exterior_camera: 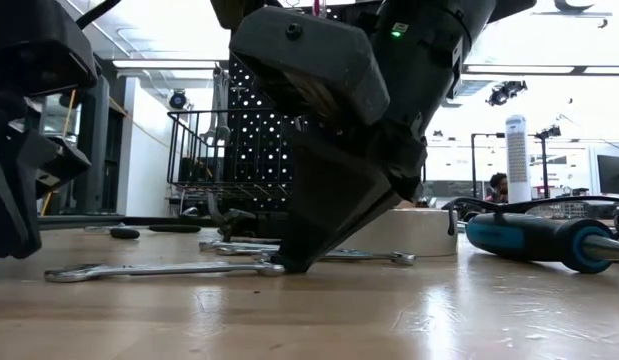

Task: Hang tools onto peg board
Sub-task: Hang the wrench on the peg board

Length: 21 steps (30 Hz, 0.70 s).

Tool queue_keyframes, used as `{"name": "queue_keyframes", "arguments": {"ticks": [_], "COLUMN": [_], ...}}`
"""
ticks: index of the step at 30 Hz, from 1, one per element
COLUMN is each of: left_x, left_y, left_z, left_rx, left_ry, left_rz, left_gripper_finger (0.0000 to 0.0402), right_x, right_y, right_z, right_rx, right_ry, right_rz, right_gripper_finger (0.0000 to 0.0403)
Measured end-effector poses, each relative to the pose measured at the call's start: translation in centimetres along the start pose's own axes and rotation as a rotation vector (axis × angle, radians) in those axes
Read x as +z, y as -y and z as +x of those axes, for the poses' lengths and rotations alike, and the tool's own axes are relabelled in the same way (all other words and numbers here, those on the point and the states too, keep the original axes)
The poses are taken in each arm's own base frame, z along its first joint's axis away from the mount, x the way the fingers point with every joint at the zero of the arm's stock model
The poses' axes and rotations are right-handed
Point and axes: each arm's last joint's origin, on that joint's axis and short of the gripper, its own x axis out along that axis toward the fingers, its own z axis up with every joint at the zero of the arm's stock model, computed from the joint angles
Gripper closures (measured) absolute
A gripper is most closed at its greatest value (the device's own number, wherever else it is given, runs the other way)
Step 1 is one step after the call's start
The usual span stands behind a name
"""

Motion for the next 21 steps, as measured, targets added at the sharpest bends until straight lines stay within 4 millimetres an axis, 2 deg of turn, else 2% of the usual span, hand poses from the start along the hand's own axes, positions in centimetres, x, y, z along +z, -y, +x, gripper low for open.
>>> {"name": "queue_keyframes", "arguments": {"ticks": [5,13,21], "left_x": [0.0,0.1,0.9], "left_y": [0.1,0.9,2.4], "left_z": [0.1,-0.5,-1.6], "left_rx": [0.038,0.041,0.085], "left_ry": [-0.036,-0.089,-0.142], "left_rz": [0.021,0.055,0.205], "left_gripper_finger": [0.0352,0.0320,0.0301], "right_x": [0.4,1.6,2.2], "right_y": [0.0,0.8,1.4], "right_z": [0.2,1.0,1.2], "right_rx": [0.040,0.140,0.129], "right_ry": [-0.008,-0.120,-0.151], "right_rz": [0.183,0.585,0.913], "right_gripper_finger": [0.0394,0.0344,0.0336]}}
